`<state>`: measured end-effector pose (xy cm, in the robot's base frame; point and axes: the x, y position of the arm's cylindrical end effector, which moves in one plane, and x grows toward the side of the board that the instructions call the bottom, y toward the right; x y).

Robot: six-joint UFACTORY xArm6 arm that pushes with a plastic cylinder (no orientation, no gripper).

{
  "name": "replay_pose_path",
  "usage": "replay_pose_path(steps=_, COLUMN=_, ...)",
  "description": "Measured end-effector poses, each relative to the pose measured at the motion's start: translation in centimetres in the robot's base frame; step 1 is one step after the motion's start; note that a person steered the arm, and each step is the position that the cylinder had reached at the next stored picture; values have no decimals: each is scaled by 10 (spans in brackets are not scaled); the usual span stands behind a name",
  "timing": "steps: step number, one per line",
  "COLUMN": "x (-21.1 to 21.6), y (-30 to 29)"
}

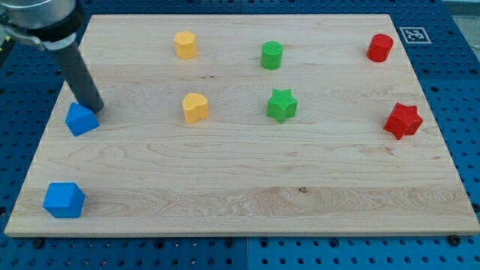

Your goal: Drag the blue triangle to the top side of the blue cube

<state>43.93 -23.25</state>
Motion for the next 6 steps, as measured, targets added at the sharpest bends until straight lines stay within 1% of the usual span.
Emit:
replay_pose_path(steps=1, x=17, y=11)
replay_pose_path(steps=2, x=12, y=-8)
replay_pose_path(steps=3, x=-26, y=-14)
replay_pose_path(steps=4, x=-20, y=-52)
replay_pose_path(steps=6, x=29, y=-39)
